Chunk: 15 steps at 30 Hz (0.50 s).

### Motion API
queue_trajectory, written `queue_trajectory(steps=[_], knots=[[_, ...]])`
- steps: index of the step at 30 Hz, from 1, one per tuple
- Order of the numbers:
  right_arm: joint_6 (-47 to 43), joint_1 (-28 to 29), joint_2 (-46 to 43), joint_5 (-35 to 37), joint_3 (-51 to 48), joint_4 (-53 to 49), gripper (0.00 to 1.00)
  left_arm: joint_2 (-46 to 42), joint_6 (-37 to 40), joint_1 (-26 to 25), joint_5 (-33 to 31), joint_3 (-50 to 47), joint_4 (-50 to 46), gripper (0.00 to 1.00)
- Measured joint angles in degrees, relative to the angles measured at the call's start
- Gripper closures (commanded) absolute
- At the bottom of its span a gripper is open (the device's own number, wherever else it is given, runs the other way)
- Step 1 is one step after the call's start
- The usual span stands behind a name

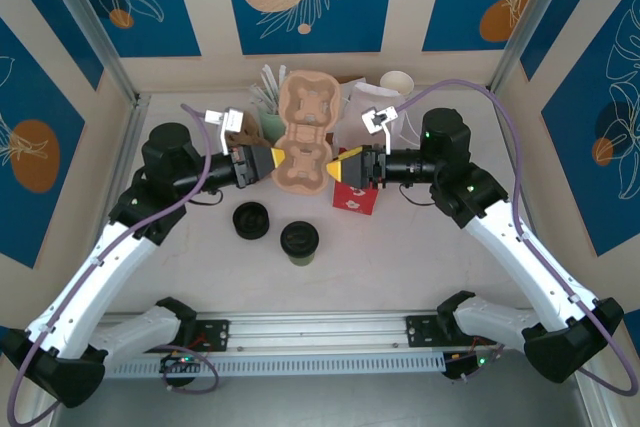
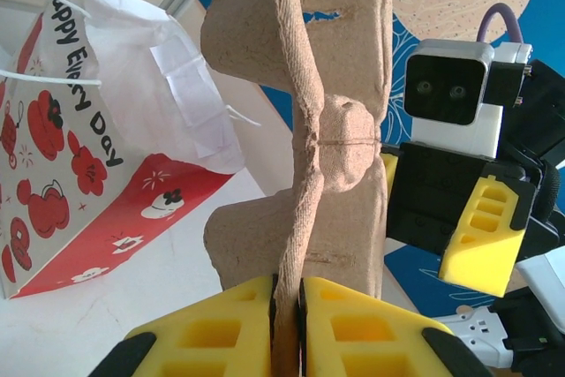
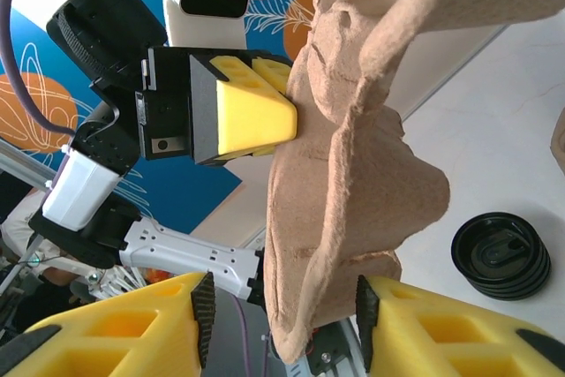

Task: Pack the takeout coffee

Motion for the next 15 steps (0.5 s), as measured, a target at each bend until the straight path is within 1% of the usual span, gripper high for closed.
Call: queue_trajectory(steps=[2,6,8,10,11,12,13,15], knots=[[-0.2,0.2,0.0,0.0,0.0,0.1,0.64,0.2,0.0,-0.5,-0.2,0.0,0.1,0.86],[-0.5,0.3,0.0,0.0,-0.2,0.5,0.76,0.5,0.0,-1.1,-0.7,0.1,0.2,0.86],[-0.5,0.3,0.0,0.0,-0.2,0.6,0.85,0.6,0.0,-1.4,-0.8,0.1,0.3,0.86],[-0.9,0.3,0.0,0.0,-0.3,0.6,1.0,0.7,0.0,-1.6,-0.9,0.2,0.5,0.85],[-0.7,0.3,0.0,0.2,-0.3,0.5,1.0,0.9,0.0,-1.6,-1.1,0.4,0.7,0.82],[-1.0,0.3,0.0,0.4,-0.3,0.3,1.0,0.9,0.2,-1.6,-1.2,0.6,0.7,0.76],[-1.2,0.3,0.0,0.7,-0.3,0.2,1.0,0.9,0.5,-1.6,-1.2,0.6,0.9,0.68],[-1.6,0.3,-0.1,1.2,-0.3,-0.6,1.0,0.9,1.3,-1.8,-1.2,0.8,0.9,0.54]])
